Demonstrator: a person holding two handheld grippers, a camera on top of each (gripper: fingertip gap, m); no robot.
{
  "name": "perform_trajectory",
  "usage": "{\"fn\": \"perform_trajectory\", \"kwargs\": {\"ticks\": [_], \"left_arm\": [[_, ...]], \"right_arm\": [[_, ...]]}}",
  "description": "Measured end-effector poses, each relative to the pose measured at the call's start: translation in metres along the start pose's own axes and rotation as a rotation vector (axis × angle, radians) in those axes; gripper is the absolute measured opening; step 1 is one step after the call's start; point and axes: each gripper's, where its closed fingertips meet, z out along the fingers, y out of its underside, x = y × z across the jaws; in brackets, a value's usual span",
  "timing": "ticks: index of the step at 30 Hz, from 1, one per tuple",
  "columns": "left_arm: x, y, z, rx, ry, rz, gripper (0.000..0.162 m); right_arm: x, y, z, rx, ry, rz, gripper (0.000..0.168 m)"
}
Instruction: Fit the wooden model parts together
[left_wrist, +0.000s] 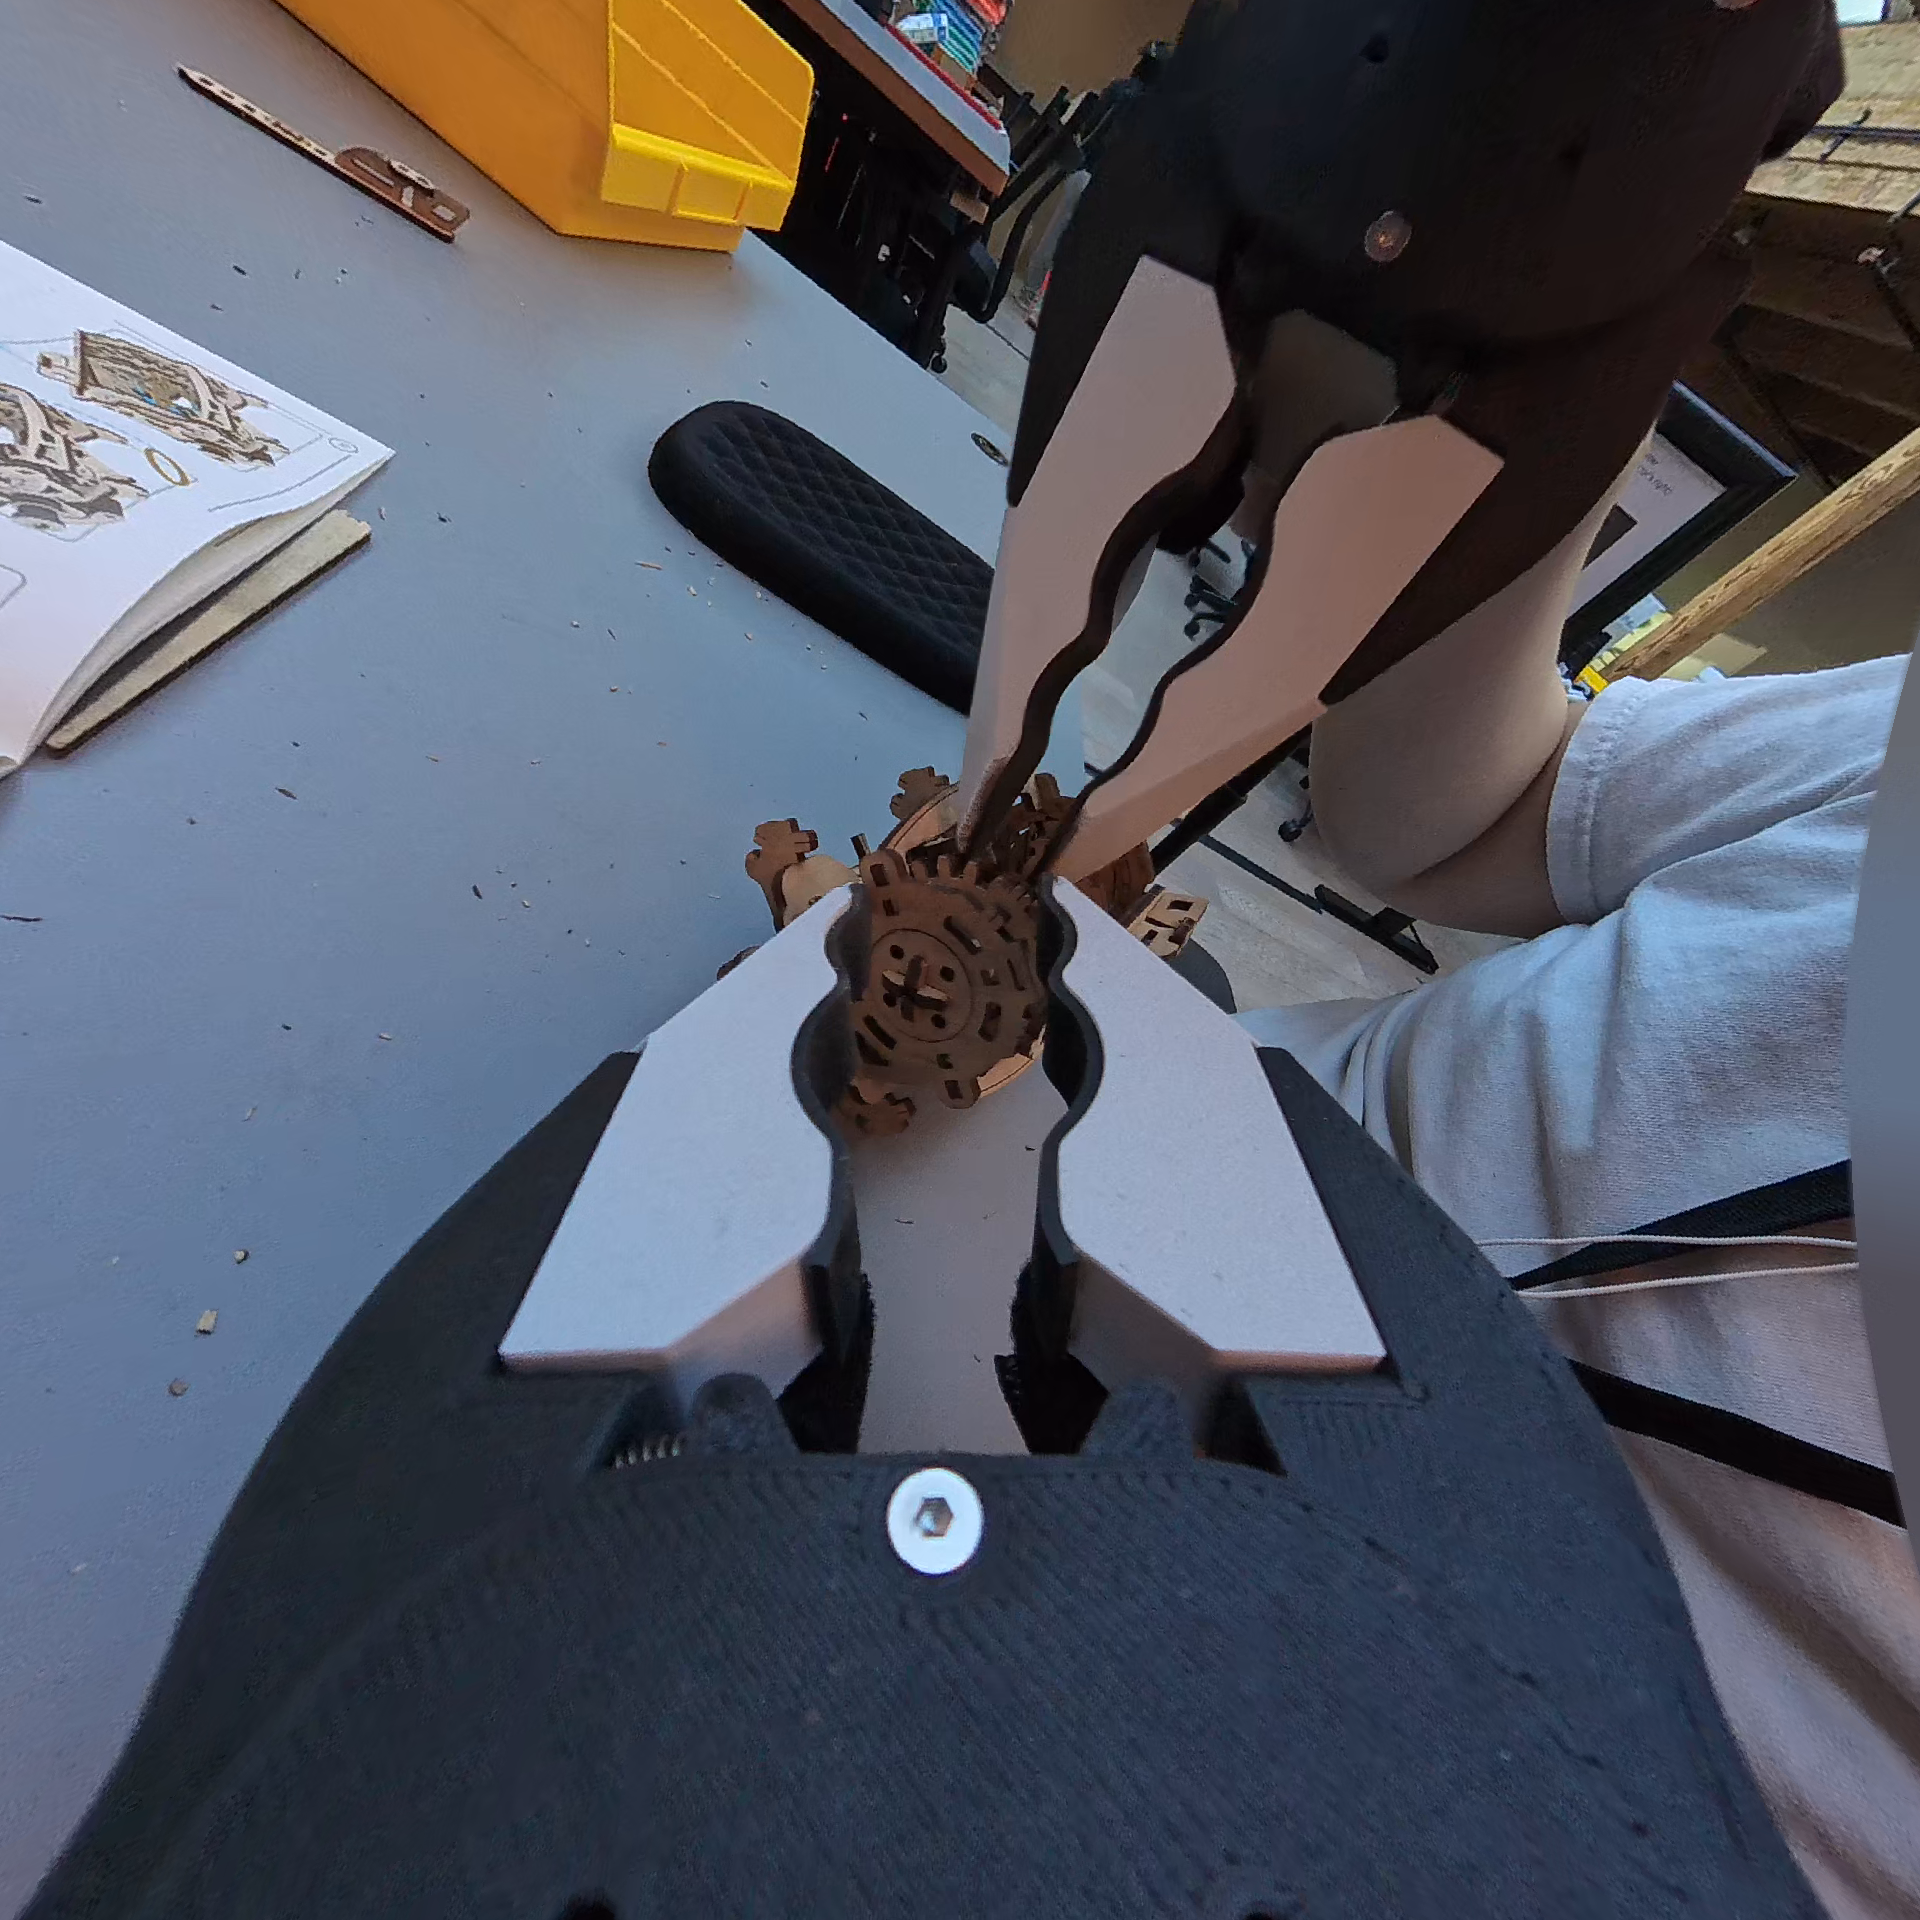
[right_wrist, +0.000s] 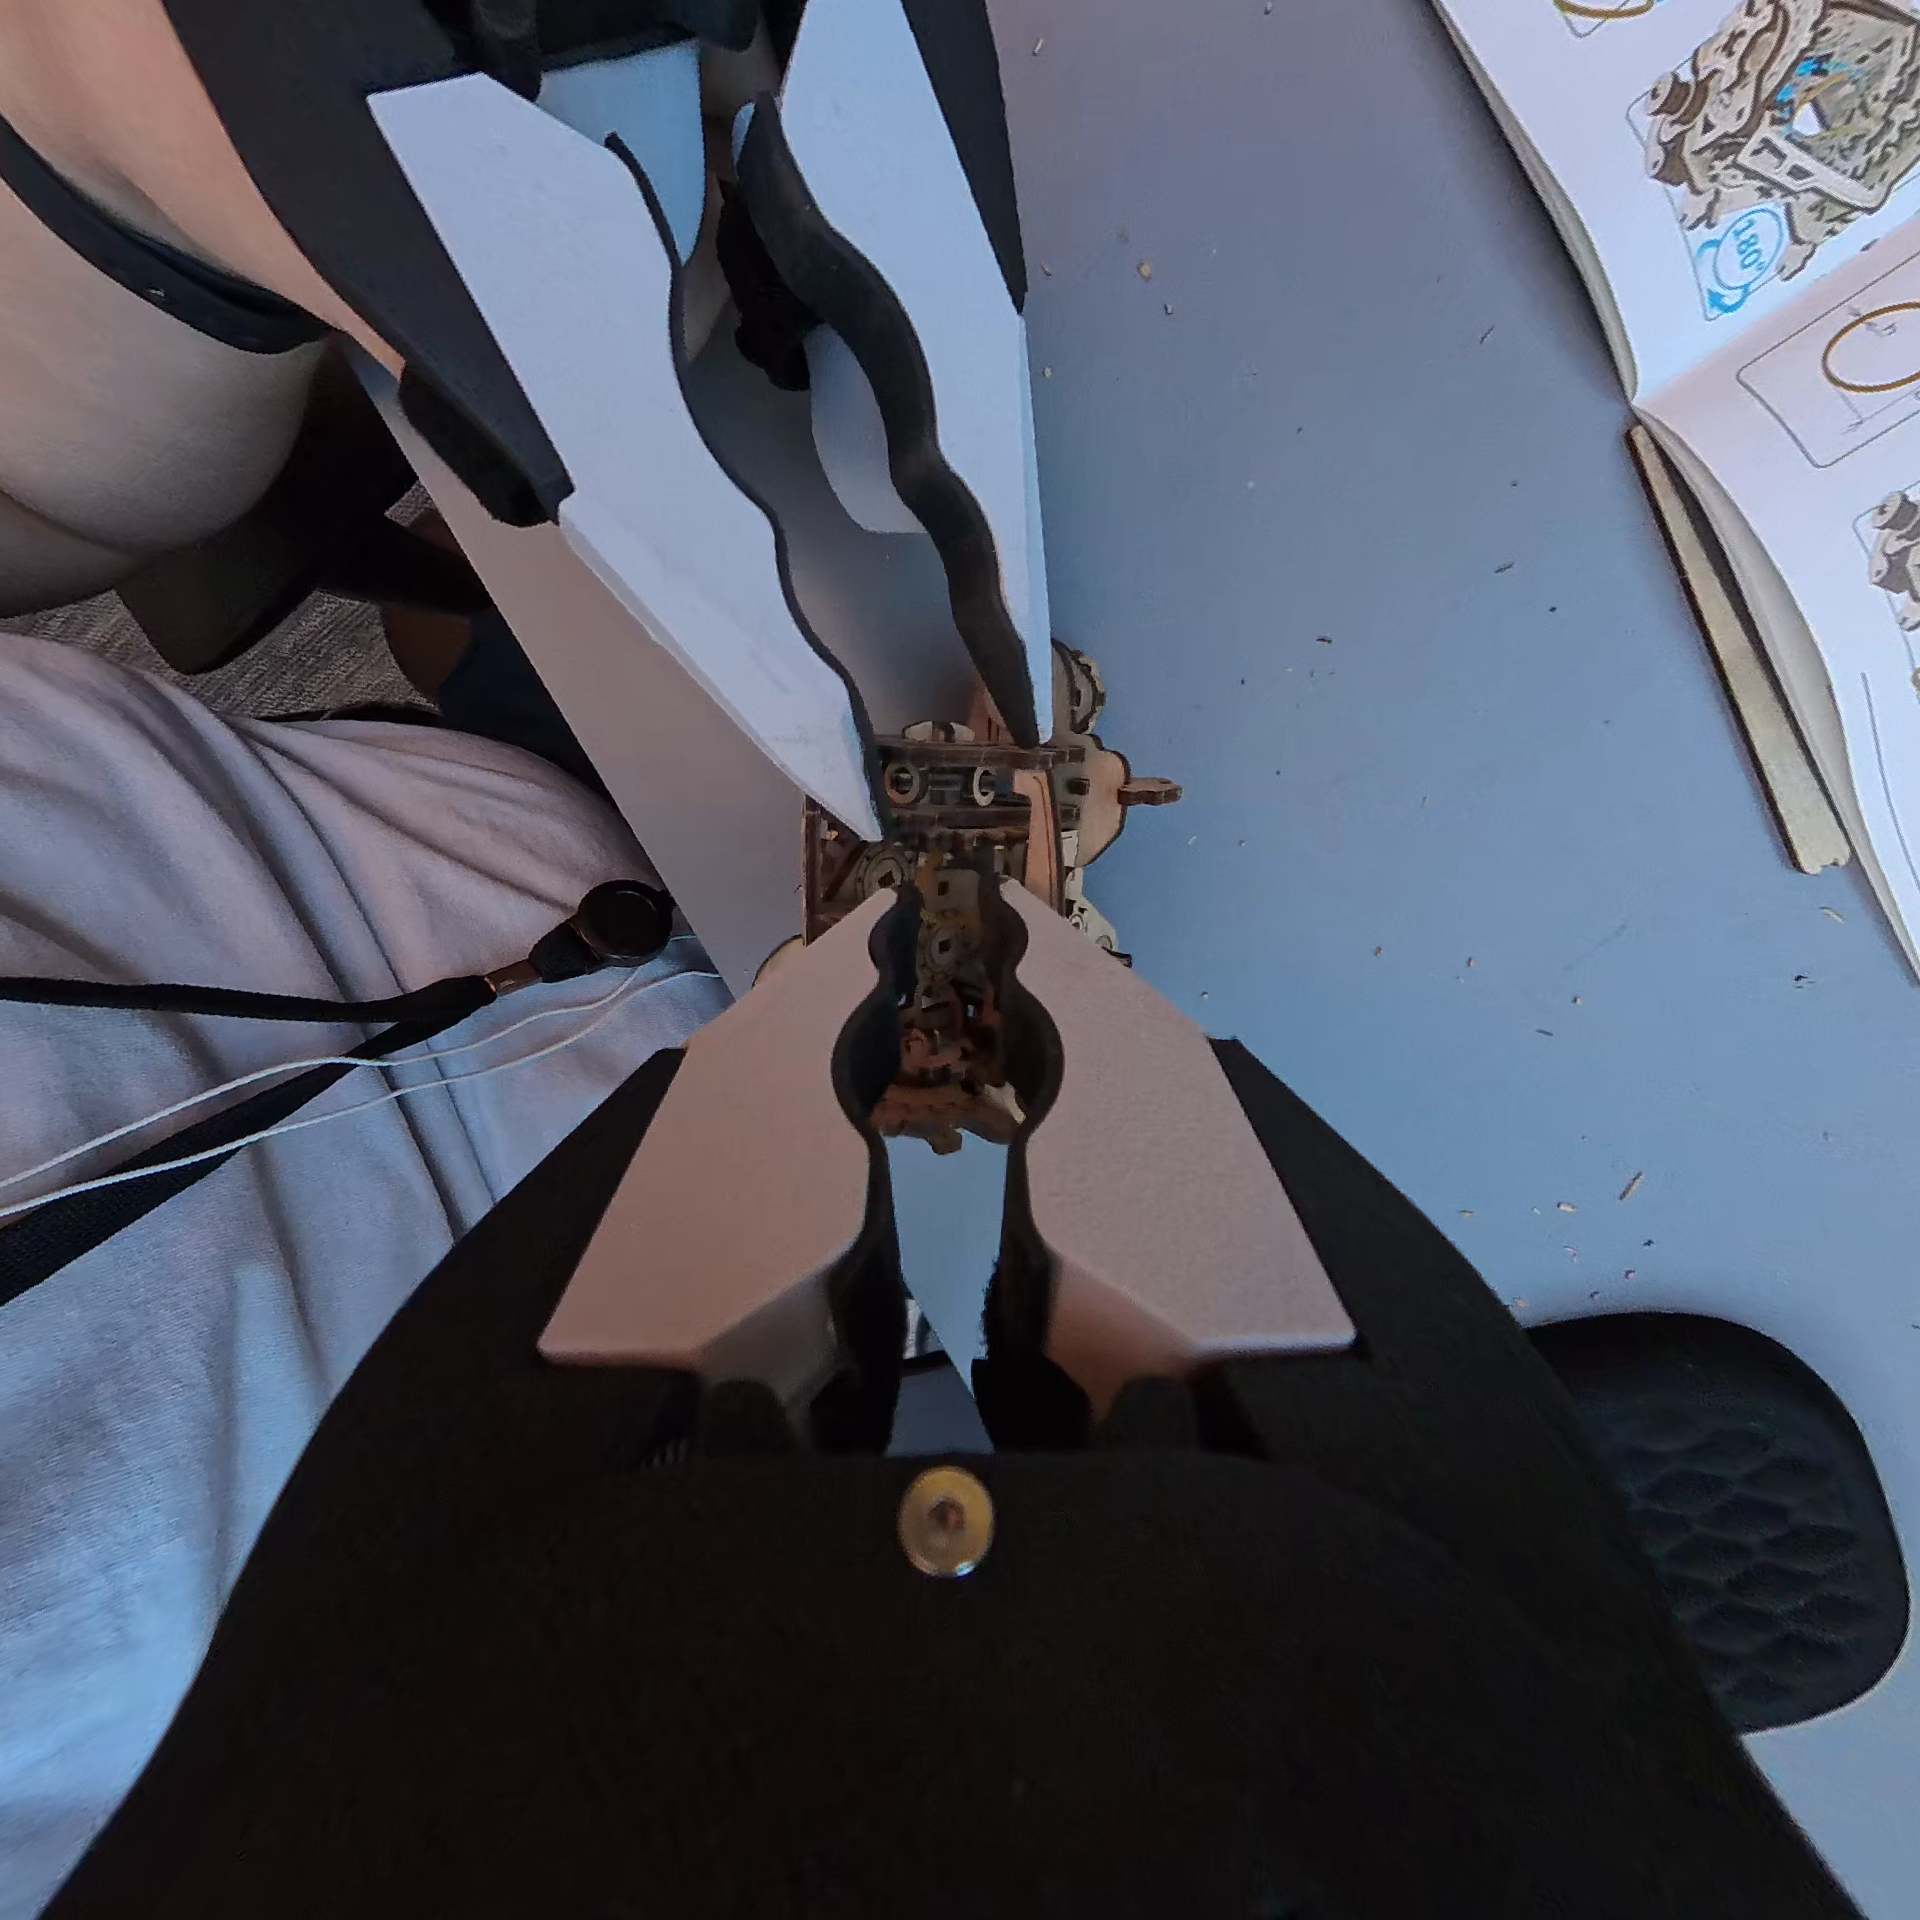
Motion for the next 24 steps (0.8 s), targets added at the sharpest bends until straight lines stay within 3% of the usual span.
{"fn": "perform_trajectory", "kwargs": {"ticks": [8, 16, 24], "left_arm": [[-0.001, 0.000, 0.000, 0.005, 0.003, -0.011, 0.028], [-0.001, 0.000, 0.000, 0.006, 0.003, -0.007, 0.028], [0.002, -0.003, 0.000, 0.019, 0.016, 0.004, 0.028]], "right_arm": [[-0.004, -0.002, -0.005, 0.126, -0.053, -0.022, 0.006], [-0.006, -0.010, -0.016, 0.329, 0.072, -0.245, 0.007], [0.004, -0.013, -0.033, 0.455, 0.122, -0.296, 0.012]]}}
